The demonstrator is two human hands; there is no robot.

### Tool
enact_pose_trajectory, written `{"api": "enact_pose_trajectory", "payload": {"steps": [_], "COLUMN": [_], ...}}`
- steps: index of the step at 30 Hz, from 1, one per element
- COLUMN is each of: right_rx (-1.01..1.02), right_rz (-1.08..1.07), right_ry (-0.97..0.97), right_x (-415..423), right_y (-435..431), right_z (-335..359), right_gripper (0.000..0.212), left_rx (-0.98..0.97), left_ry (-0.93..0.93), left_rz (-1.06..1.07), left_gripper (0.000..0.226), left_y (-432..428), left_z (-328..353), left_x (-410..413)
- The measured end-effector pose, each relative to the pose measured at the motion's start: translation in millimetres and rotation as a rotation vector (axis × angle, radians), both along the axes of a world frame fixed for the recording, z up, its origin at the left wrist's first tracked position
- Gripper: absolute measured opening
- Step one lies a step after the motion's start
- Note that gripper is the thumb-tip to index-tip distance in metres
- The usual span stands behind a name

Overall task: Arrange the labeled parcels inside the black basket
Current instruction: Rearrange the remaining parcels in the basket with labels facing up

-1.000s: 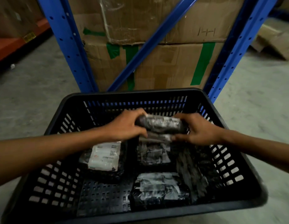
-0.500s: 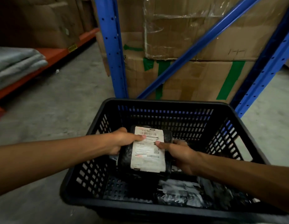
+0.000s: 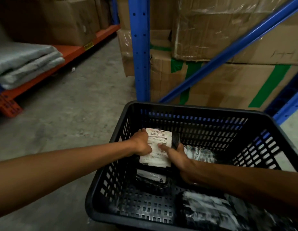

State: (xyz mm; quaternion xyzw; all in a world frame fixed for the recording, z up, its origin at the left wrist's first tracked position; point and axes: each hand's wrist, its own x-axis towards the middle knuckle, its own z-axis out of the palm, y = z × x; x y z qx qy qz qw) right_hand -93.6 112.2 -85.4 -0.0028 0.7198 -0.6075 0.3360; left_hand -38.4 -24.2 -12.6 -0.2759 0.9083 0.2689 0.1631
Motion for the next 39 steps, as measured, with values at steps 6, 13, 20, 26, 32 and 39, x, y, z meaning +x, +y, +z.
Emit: {"api": "enact_pose_trajectory", "payload": {"steps": [6,13,20,26,32,39], "right_rx": [-0.087,-0.126,-0.032,0.198,0.656,1.115], "right_rz": [0.047,0.305,0.32,0.492,0.489,1.045], "right_ry": [-0.109,-0.087,-0.041,-0.087,0.416,0.708], "right_x": [1,-19,-12,-14,-54,-74], "right_y": [7,-3,8,20,45,151], "right_z": [-2,15,26,44,50,-6], "right_gripper": [0.078,0.056,0.048,0.032,0.047,0.089], "left_rx": [-0.049,-0.113,-0.154,-0.186,-0.275,-0.15], "left_ry": [-0.086,-0.118,-0.113,-0.166,0.031,-0.111], "left_rz": [-0.058,0.006,-0.054,-0.064,-0.338,-0.603], "left_gripper": [0.089,0.085,0.08,0.086,0.089,0.09], "left_y": [0,-8,4,9,63,149], "left_z": [-5,-7,4,6,3,-53], "left_x": [0,6,0,0,-21,-55]}}
